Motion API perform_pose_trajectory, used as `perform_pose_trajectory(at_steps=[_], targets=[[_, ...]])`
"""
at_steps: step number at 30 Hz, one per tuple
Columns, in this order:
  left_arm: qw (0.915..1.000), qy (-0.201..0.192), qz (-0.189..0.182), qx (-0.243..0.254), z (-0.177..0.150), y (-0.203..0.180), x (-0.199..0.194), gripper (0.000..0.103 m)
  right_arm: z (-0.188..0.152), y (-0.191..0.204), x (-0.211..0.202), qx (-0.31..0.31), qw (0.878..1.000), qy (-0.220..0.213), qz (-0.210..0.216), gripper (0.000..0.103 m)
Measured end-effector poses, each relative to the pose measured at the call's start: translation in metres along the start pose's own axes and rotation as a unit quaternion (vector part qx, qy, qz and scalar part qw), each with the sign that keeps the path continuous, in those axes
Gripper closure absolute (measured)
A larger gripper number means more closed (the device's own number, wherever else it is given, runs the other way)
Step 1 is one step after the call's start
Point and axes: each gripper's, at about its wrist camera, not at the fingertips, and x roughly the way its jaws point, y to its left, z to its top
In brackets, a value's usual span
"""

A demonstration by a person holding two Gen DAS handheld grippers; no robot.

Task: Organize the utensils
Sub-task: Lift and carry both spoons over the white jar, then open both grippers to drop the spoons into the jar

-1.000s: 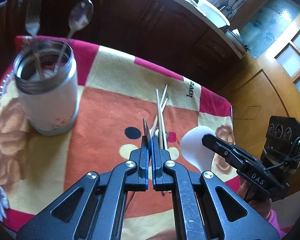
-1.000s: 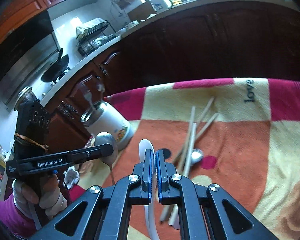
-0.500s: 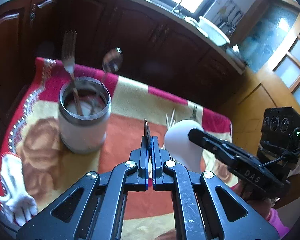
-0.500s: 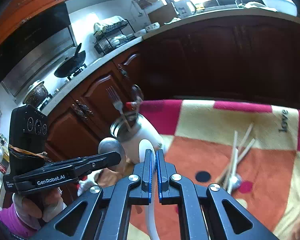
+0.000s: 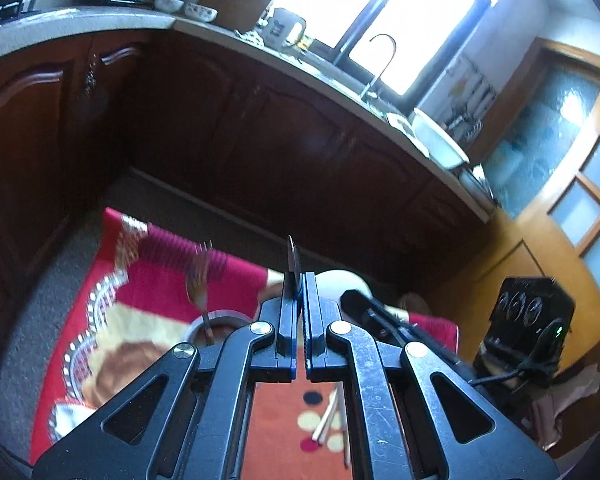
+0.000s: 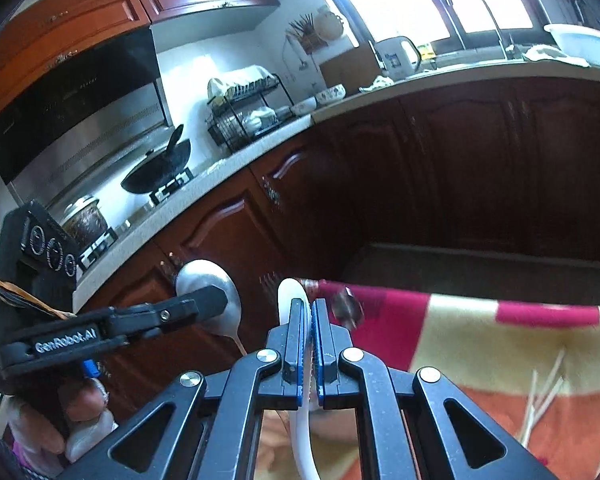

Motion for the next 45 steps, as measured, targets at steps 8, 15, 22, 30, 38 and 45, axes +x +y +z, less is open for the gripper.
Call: perform_pose_trajectory(at_steps=[8,15,22,30,38,45], targets=[[0.9997,-0.017,0.001,-0.016,0.027,0.013,0.009,0.102,0.011,0.004,0.044,-0.005,1.000,-0.031,-0.006,0.099],[0.9998,-0.002,0.013,-0.015,0.022,0.022,0.024,0.102,0.004,-0.011,0.074,0.018,0.999,-0.039,-0.003,0.099],[0.9994,0.009,0.029,-0.018,0.002,0.033,0.031,0.102,-0.012,-0.012,0.086,0.005,0.999,-0.040,-0.014,0.099],[0.9987,0.025,0.038,-0.023,-0.025,0.040,0.041,0.102,-0.030,-0.013,0.055,-0.033,0.999,-0.026,-0.018,0.099],[0.9980,0.024,0.058,-0.008,-0.041,0.034,0.043,0.102,-0.050,-0.027,0.034,-0.032,0.999,0.009,-0.029,0.099],[0.9962,0.036,0.080,-0.001,-0.052,0.034,0.051,0.102,-0.061,-0.038,0.041,-0.006,0.997,0.066,-0.031,0.099]])
